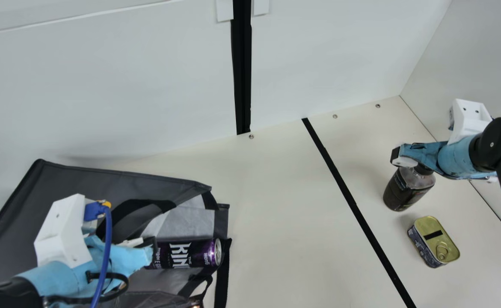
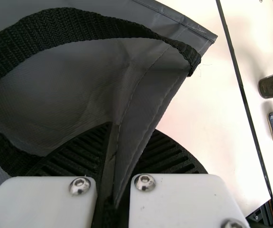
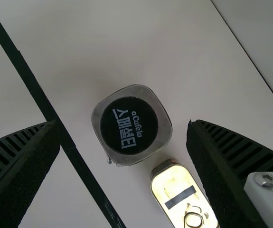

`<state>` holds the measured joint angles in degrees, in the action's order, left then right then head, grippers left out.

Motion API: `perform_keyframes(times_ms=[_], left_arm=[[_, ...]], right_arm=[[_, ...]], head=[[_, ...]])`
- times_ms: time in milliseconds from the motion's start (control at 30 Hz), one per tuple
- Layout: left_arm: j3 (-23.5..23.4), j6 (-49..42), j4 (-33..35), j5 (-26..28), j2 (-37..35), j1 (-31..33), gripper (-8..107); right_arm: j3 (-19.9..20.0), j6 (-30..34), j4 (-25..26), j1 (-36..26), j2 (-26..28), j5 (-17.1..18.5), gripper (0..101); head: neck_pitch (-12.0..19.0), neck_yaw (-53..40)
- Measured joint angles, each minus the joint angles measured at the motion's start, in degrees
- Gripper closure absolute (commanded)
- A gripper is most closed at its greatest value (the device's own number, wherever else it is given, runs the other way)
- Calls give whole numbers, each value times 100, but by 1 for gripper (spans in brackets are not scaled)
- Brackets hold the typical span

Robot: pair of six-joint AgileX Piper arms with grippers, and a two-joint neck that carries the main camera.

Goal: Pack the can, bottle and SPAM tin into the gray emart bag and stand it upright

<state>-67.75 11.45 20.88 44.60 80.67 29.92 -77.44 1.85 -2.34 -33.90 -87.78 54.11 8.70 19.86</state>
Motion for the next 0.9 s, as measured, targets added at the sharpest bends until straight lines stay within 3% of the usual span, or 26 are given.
perform_keyframes(times_ms=[400,867,900], left_arm=[[0,0,0,0,0,0,107],[0,0,0,0,0,0,107],[0,0,0,0,0,0,107]], right_arm=[[-75,-31,7,-1,-126,24,6],[-38,-67,56,-20,-215,24,100],[-31,-67,44,-31,-213,24,101]], head=[[0,9],[0,9],[0,9]])
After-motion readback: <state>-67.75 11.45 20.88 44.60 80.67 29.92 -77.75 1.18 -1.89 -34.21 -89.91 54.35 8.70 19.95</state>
